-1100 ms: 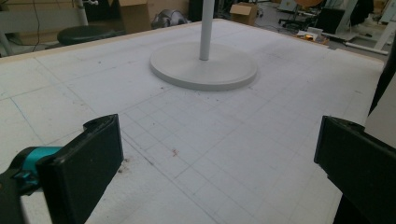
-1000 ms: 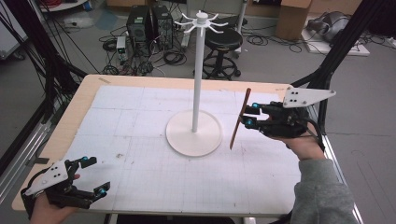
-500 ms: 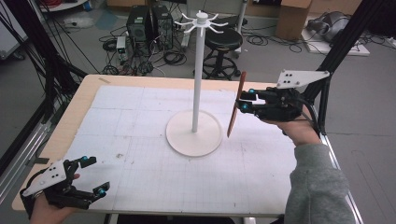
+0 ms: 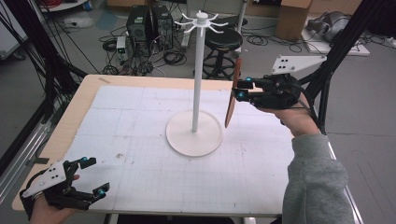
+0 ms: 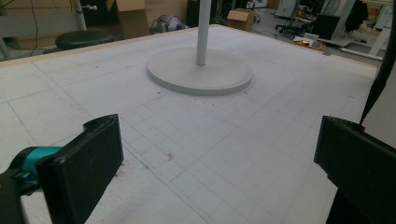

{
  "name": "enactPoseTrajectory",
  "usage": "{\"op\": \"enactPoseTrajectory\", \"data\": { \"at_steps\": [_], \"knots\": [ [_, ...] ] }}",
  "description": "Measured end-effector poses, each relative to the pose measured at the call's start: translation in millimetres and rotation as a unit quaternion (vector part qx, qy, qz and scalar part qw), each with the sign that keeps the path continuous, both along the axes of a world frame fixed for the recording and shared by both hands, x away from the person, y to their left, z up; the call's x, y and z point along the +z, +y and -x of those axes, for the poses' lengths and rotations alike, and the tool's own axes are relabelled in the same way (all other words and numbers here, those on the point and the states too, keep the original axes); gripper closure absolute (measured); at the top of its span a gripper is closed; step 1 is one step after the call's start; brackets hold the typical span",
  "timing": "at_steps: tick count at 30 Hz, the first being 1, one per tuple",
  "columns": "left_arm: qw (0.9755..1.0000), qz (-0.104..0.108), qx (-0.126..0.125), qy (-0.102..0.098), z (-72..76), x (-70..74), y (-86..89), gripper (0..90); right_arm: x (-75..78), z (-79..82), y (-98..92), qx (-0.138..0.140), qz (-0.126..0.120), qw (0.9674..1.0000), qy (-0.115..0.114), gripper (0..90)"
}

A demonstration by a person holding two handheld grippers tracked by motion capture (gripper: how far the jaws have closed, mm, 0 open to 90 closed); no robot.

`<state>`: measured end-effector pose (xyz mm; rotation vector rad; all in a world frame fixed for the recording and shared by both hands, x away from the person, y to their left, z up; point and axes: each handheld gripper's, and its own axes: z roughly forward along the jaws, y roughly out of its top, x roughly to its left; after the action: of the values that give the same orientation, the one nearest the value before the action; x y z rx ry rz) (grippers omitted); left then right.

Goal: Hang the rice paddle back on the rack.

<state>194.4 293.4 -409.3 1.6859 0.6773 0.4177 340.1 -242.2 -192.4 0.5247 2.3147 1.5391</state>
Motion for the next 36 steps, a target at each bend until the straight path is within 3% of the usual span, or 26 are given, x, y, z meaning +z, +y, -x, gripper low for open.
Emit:
{"op": "enactPoseTrajectory", "data": {
  "at_steps": [8, 14, 21, 29, 36],
  "knots": [
    [1.0, -0.001, -0.004, -0.002, 1.2, 0.8, -2.6, 1.8, 9.6, -6.9, 14.3, -0.007, 0.013, 0.9999, -0.008, 64.2],
    [1.0, 0.005, -0.001, -0.003, 2.7, 1.6, 0.5, 1.8, 19.1, -10.7, 18.8, -0.011, -0.002, 0.9998, -0.018, 64.2],
    [0.9999, 0.012, 0.004, -0.004, 2.2, 1.9, 5.1, 1.8, 28.1, -15.4, 23.4, -0.02, 0.0, 0.9992, -0.035, 64.2],
    [0.9999, 0.014, 0.007, -0.002, 3.0, 1.6, 7.8, 1.8, 38.2, -19.9, 22.5, -0.034, 0.01, 0.9988, -0.035, 64.2],
    [0.9998, 0.016, 0.011, -0.002, 3.3, 1.2, 9.7, 1.8, 43.6, -24.7, 26.7, -0.042, -0.005, 0.9988, -0.025, 64.2]
  ]
}}
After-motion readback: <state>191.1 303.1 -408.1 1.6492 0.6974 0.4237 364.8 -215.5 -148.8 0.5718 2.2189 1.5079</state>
